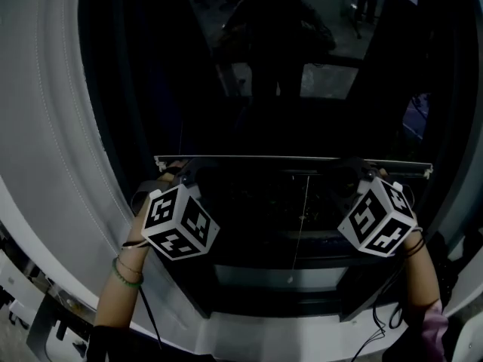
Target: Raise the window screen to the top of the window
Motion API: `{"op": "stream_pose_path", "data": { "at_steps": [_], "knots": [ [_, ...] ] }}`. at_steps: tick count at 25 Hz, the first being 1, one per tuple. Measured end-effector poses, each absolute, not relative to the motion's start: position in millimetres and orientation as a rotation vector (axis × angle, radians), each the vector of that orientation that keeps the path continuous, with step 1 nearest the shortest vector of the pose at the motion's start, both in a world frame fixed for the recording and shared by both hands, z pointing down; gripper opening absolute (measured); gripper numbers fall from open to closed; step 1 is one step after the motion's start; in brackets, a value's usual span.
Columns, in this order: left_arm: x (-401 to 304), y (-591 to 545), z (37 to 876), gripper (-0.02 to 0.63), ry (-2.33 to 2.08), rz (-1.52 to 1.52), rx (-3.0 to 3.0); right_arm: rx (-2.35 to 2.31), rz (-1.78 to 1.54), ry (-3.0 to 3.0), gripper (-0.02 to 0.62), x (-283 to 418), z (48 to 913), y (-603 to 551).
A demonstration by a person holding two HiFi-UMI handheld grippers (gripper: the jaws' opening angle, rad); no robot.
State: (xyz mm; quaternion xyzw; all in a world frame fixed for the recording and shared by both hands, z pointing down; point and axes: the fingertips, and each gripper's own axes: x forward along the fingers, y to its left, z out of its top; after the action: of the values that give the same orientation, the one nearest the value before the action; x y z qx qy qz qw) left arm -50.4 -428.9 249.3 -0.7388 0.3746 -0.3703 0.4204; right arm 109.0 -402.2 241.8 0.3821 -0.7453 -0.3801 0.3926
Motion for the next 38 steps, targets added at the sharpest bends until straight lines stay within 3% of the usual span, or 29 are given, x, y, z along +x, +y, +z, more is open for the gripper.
{"op": "stream_pose_path", "data": {
  "at_steps": [38],
  "knots": [
    [-54,-425,-93,0.049,1.09,-0.611,-1.638,1.289,-1.373,-1.659,0.035,105,-92,-401]
  ]
}}
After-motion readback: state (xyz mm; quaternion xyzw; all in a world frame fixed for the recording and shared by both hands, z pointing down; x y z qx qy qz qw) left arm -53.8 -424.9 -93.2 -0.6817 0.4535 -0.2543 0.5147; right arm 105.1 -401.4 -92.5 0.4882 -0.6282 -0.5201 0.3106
